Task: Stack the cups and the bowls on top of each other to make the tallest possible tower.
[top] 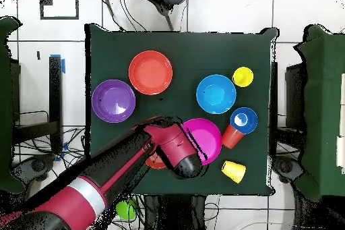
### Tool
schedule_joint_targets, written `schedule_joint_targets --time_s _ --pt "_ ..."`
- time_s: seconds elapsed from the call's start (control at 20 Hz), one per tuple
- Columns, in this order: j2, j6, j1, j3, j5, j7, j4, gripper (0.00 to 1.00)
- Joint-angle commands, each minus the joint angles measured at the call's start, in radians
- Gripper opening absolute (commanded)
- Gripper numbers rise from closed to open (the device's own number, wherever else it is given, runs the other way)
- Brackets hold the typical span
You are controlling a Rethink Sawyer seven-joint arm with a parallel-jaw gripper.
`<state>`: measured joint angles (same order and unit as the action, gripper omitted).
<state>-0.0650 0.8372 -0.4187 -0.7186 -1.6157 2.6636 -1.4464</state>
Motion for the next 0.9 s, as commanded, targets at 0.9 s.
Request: schedule_joint_targets --time_s 0.9 --pt "0.037 0.010 0.108 0.296 0.057 0.068 -0.015 1.00"
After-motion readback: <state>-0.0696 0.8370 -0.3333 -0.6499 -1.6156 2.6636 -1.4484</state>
